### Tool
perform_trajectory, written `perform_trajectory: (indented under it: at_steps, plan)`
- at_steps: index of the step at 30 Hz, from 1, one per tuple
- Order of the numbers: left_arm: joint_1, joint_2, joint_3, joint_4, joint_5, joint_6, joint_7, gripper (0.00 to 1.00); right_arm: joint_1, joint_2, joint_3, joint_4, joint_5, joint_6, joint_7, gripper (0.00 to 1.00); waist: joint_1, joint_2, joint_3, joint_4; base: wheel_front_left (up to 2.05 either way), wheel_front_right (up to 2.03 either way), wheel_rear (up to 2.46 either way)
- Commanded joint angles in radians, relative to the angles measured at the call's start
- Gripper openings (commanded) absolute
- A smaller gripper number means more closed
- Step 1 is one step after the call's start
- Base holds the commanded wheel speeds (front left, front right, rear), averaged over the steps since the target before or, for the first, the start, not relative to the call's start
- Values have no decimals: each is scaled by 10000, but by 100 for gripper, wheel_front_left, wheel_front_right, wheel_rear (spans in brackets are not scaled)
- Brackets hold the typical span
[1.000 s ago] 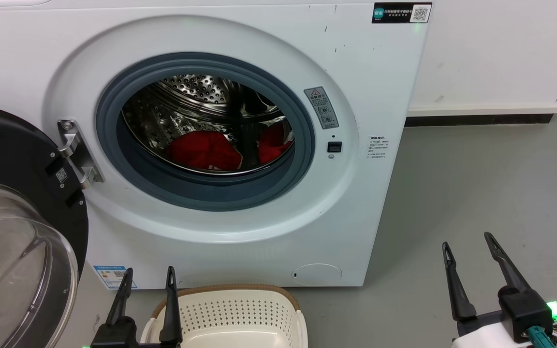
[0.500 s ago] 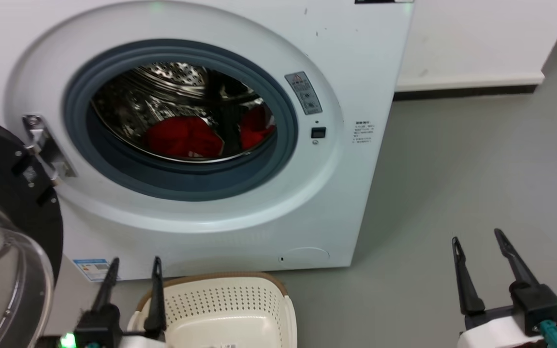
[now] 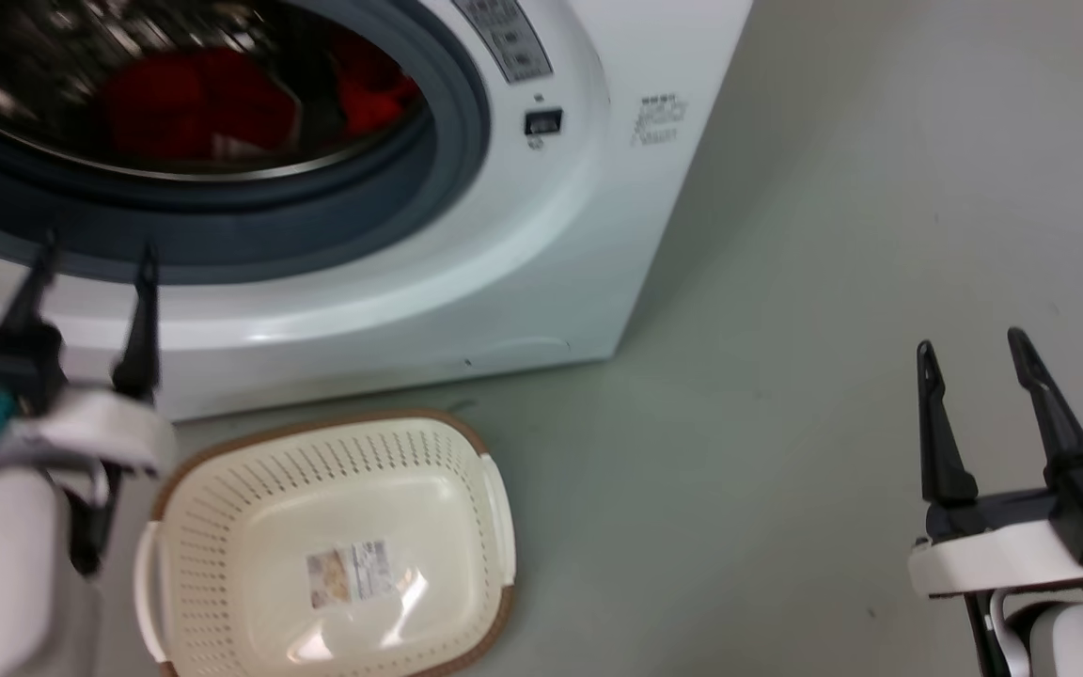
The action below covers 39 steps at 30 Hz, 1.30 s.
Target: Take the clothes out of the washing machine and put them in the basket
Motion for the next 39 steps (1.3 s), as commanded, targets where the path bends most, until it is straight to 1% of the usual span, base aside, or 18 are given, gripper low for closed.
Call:
perform_trajectory:
  at_steps: [1, 5, 11, 13, 18, 21, 26, 31, 33, 35, 37, 39]
  plan:
    - [-348, 93, -67, 166, -74, -39, 72, 100, -207, -14, 5, -71, 88, -7, -21, 100, -1, 0, 1004, -634, 0, 0, 0]
    - [-2327, 1017, -592, 1234, -583, -96, 814, 100, -496, -8, 93, -219, 367, -8, -21, 100, -1, 0, 1842, -986, 0, 0, 0]
    - [-4877, 2419, -2487, 2227, -1154, -100, 2343, 100, -613, -1, 144, -570, 778, -7, -21, 100, -1, 0, 2783, -1297, 0, 0, 0]
    - [-5605, 2786, -3193, 2432, -1312, -101, 2803, 100, -566, -9, 161, -694, 928, -8, -21, 100, -1, 0, 3017, -1409, 0, 0, 0]
    - [-7499, 3646, -4522, 2952, -1629, -101, 3786, 100, -618, -1, 366, -1181, 1184, -7, -21, 100, -1, 0, 3711, -1745, 0, 0, 0]
    - [-8603, 3971, -5084, 3413, -1840, -101, 4298, 100, -651, -3, 549, -1424, 1273, -8, -21, 100, -1, 0, 4055, -1961, 0, 0, 0]
    - [-10272, 4427, -5705, 4297, -2127, -102, 5432, 100, -678, -4, 1028, -1752, 1456, -8, -21, 100, -1, 0, 4566, -2390, 0, 0, 0]
    - [-11602, 4925, -6339, 4885, -1879, -103, 6198, 100, -591, -1, 1481, -1961, 1628, -8, -21, 100, -1, 0, 4969, -2801, 0, 0, 0]
    - [-11957, 5228, -6946, 4975, -1513, -103, 6510, 100, -606, -3, 1676, -2033, 1631, -8, -21, 100, -1, 0, 5101, -3004, 0, 0, 0]
    - [-12308, 5436, -7522, 5061, -1347, -103, 6653, 100, -512, -12, 1519, -2096, 1469, -8, -21, 100, -1, 0, 5143, -3087, 0, 0, 0]
    - [-12718, 5539, -7700, 5308, -1418, -101, 6671, 100, -384, 2, 1442, -2206, 1457, -7, -21, 100, -1, 0, 5195, -3122, 0, 0, 0]
    - [-12921, 5477, -7828, 5625, -1495, -101, 6779, 100, -209, -3, 1353, -2366, 1402, -8, -21, 100, -1, 0, 5255, -3133, 0, 0, 0]
